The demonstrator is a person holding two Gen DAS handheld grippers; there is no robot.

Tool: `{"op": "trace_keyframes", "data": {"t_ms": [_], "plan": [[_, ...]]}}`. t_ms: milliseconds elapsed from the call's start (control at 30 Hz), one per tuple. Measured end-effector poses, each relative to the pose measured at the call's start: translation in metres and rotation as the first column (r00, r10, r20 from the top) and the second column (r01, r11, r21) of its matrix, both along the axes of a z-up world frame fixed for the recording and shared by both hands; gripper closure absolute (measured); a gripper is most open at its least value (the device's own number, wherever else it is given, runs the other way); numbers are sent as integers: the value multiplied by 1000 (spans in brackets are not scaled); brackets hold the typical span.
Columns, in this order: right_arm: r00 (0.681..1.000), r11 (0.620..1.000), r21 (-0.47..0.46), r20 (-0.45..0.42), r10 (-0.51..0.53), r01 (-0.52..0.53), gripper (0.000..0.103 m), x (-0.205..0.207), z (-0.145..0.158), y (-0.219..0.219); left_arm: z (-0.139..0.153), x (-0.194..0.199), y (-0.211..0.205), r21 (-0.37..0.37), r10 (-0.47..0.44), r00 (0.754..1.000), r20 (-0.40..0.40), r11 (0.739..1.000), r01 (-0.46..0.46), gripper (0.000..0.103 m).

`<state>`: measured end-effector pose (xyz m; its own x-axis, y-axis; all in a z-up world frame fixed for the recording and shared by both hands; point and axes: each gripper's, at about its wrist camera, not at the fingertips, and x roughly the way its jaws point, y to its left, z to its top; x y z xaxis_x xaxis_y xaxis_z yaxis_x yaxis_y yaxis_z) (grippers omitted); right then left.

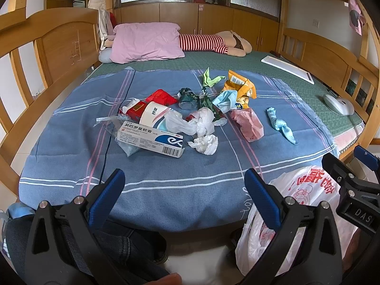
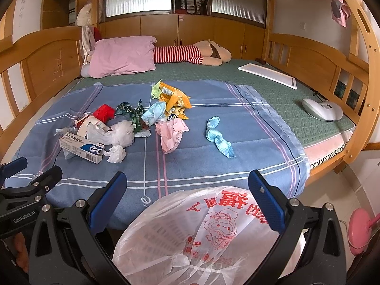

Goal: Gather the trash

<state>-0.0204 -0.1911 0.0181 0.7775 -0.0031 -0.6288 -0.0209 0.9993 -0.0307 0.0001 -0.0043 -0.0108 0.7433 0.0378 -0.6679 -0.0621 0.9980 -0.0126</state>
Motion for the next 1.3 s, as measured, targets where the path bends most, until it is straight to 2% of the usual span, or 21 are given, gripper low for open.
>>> {"op": "trace_keyframes", "data": {"t_ms": [1300], "plan": [[1000, 1000, 6, -1, -8, 8, 3, 0, -1, -4, -10, 3, -2, 8, 1, 1000, -24, 1000, -1, 3]]}}
